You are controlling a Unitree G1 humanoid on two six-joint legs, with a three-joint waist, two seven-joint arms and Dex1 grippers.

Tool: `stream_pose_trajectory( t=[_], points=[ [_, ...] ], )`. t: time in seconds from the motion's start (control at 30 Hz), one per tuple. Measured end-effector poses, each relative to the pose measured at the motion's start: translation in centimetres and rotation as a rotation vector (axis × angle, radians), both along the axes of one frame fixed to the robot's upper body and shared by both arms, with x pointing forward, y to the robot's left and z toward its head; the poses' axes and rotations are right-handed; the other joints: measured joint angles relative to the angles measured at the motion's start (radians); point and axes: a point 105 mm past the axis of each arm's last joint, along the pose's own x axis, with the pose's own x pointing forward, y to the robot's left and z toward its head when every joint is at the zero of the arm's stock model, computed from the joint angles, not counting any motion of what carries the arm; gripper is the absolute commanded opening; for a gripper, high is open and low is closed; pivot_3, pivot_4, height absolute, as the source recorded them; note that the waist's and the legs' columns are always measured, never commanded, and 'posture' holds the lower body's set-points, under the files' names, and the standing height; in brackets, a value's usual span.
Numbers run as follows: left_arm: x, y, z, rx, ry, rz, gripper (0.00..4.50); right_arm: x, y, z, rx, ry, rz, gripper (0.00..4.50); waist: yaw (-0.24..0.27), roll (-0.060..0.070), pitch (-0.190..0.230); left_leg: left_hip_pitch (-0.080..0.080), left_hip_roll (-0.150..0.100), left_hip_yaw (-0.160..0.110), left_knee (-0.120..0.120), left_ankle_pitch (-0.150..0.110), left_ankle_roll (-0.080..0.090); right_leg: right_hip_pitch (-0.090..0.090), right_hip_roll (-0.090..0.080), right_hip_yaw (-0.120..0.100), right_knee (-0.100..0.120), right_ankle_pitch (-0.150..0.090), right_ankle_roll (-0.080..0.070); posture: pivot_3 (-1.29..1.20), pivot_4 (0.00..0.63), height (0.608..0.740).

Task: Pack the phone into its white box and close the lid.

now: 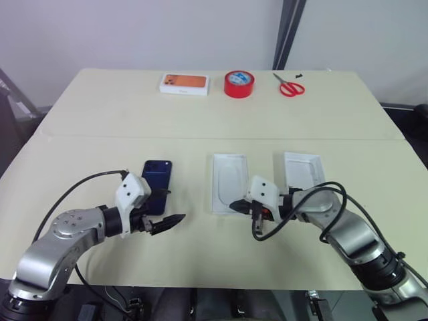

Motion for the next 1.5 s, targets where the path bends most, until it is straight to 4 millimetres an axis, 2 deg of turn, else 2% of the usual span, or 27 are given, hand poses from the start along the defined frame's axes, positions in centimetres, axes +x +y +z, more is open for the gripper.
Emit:
stream_pose_trajectory(
  t=[0.17, 0.3, 0.43, 0.53, 0.63, 0.77, 0.9, 1.03, 1.2, 1.5],
  points=[
    [0.1, 0.0, 0.0, -0.003, -0.003, 0.009, 4.25, 0.1, 0.3, 0.3, 0.012, -0.010, 0.013, 0.05, -0.001, 0.000, 0.000, 0.000, 0.000, 0.000, 0.000, 0.000, 0.000, 0.000, 0.000, 0.000, 0.000, 0.000, 0.000, 0.00, 0.150, 0.729],
    [0.6, 0.4, 0.2, -0.013, -0.009, 0.044, 4.25, 0.1, 0.9, 1.6, 0.040, -0.040, 0.047, 0.05, -0.002, 0.000, 0.000, 0.000, 0.000, 0.000, 0.000, 0.000, 0.000, 0.000, 0.000, 0.000, 0.000, 0.000, 0.000, 0.00, 0.150, 0.729],
    [2.7, 2.7, 1.8, -0.095, -0.038, 0.225, 4.25, 0.9, 2.8, 4.5, 0.087, -0.129, 0.090, 0.05, -0.004, 0.000, 0.000, 0.001, 0.000, 0.000, 0.000, 0.000, 0.000, 0.000, 0.001, 0.000, 0.002, 0.000, 0.000, 0.00, 0.150, 0.729],
    [4.5, 5.7, 2.5, -0.184, 0.000, 0.444, 4.38, 1.8, 5.0, 5.8, 0.108, -0.180, 0.097, 0.01, -0.006, 0.000, 0.000, 0.001, 0.000, 0.000, 0.001, 0.000, 0.000, -0.001, 0.002, 0.000, 0.002, 0.000, 0.000, 0.00, 0.150, 0.729],
    [5.5, 8.6, 1.4, -0.205, 0.102, 0.646, 4.38, 3.3, 7.2, 5.6, 0.105, -0.183, 0.044, 0.01, -0.005, 0.000, 0.000, 0.000, 0.000, 0.000, 0.001, 0.000, -0.001, -0.002, 0.002, 0.000, 0.003, 0.000, 0.001, 0.00, 0.150, 0.729],
    [5.9, 10.0, -1.3, -0.169, 0.330, 0.765, 4.38, 4.9, 9.3, 4.2, 0.062, -0.159, -0.021, 0.01, 0.001, -0.002, -0.001, -0.001, -0.001, 0.000, 0.001, 0.001, -0.001, -0.003, 0.002, 0.000, 0.003, 0.000, 0.001, 0.00, 0.150, 0.729],
    [6.8, 9.6, -0.7, -0.179, 0.405, 0.768, 4.38, 5.7, 10.7, 2.4, -0.031, -0.154, -0.039, 0.01, -0.002, -0.003, -0.002, -0.001, -0.001, -0.001, 0.001, 0.002, -0.003, -0.003, 0.002, 0.000, 0.004, 0.000, 0.001, 0.00, 0.150, 0.729],
    [7.0, 7.9, -0.5, -0.171, 0.490, 0.708, 4.38, 5.7, 11.6, 1.0, -0.086, -0.142, -0.032, 0.01, -0.003, -0.003, -0.002, -0.001, -0.001, -0.001, 0.001, 0.005, -0.009, -0.003, 0.002, 0.000, 0.004, 0.000, 0.001, 0.00, 0.150, 0.729],
    [6.6, 5.2, -0.7, -0.201, 0.569, 0.607, 4.38, 5.4, 12.2, 0.3, -0.147, -0.160, -0.006, 0.01, 0.000, -0.001, -0.004, 0.000, -0.002, -0.001, 0.001, 0.005, -0.009, -0.003, 0.001, 0.000, 0.005, 0.000, 0.001, 0.00, 0.150, 0.729],
    [6.1, 2.3, -0.9, -0.271, 0.610, 0.499, 4.38, 5.3, 12.3, 0.1, -0.178, -0.171, 0.014, 0.01, 0.003, -0.001, -0.005, 0.001, -0.003, -0.002, 0.001, 0.005, -0.009, -0.001, 0.000, 0.000, 0.004, 0.000, 0.001, 0.00, 0.150, 0.729]
  ],
)
